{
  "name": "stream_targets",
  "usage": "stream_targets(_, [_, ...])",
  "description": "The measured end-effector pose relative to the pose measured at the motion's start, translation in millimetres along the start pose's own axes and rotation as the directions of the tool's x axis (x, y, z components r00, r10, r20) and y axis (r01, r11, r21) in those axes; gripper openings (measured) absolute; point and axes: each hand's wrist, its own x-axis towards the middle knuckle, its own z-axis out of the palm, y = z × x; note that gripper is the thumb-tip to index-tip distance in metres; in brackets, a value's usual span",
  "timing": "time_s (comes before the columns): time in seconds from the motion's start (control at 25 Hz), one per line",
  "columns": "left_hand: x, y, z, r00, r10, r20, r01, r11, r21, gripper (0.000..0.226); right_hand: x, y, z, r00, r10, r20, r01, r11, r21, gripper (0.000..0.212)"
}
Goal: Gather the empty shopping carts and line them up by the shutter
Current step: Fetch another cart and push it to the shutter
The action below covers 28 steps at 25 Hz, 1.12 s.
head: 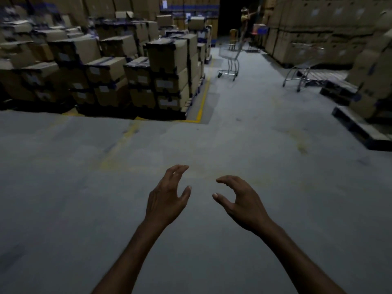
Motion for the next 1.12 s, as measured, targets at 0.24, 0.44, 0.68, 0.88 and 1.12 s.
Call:
stream_targets(0.24, [137.5,-33.7,41.6,0.996,0.083,0.038,-0.081,0.995,-0.065,0.06,119.4,44.8,-5.2,0.991,0.074,-0.11,-0.077,0.997,-0.025,0.041])
stream_targets(0.44, [230.4,-40.7,95.1,0.985,0.148,0.094,-0.137,0.985,-0.108,0.059,199.8,91.6,-8.6,0.977,0.15,-0.153,-0.157,0.987,-0.032,0.043])
stream_targets(0.68, [351.9,-29.7,182.4,0.976,0.196,0.096,-0.184,0.975,-0.125,0.063,304.7,183.6,-23.1,0.969,0.162,-0.187,-0.174,0.984,-0.049,0.045])
stream_targets(0.88, [467.0,-9.3,251.7,0.97,0.23,0.084,-0.221,0.969,-0.111,0.066,411.6,273.7,-64.4,0.974,0.143,-0.177,-0.154,0.987,-0.046,0.047])
stream_targets(1.12, [583.1,14.2,315.5,0.98,0.193,0.055,-0.186,0.976,-0.109,0.064,523.8,355.0,-103.6,0.979,0.135,-0.156,-0.147,0.986,-0.072,0.048])
